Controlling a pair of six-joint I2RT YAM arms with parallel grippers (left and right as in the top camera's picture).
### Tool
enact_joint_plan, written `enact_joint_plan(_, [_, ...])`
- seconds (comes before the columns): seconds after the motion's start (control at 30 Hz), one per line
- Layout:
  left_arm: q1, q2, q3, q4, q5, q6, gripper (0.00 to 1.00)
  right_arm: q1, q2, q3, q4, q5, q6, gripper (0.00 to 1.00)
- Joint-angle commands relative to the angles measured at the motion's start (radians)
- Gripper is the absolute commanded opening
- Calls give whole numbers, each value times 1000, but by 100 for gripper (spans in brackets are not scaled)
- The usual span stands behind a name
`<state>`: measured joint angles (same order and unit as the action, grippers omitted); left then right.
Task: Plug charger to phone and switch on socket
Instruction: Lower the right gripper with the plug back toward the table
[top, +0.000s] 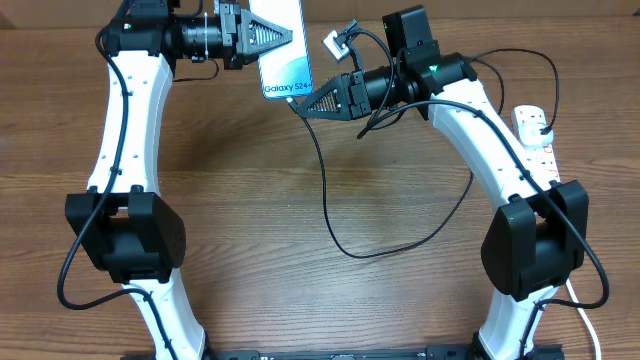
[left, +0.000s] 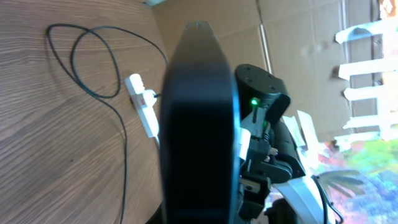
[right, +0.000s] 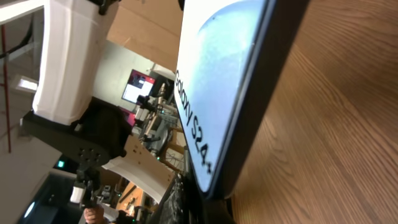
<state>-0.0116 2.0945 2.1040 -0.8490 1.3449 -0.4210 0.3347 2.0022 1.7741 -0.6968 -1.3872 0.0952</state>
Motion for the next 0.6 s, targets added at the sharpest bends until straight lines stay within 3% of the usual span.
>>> enact_joint_plan(0.0, [-11, -30, 9, -6, -63, -14, 4, -2, 1, 6, 14, 6, 10, 4])
enact_joint_plan(0.17, [2, -30, 9, -3, -267, -26, 4, 18, 1, 6, 5, 12, 10, 4])
enact_joint_plan(0.37, [3, -30, 9, 2, -234, -189, 4, 22, 1, 6, 17, 84, 67, 4])
enact_joint_plan(0.57, [25, -30, 9, 12, -338, -195, 4, 22, 1, 6, -37, 178, 66, 4])
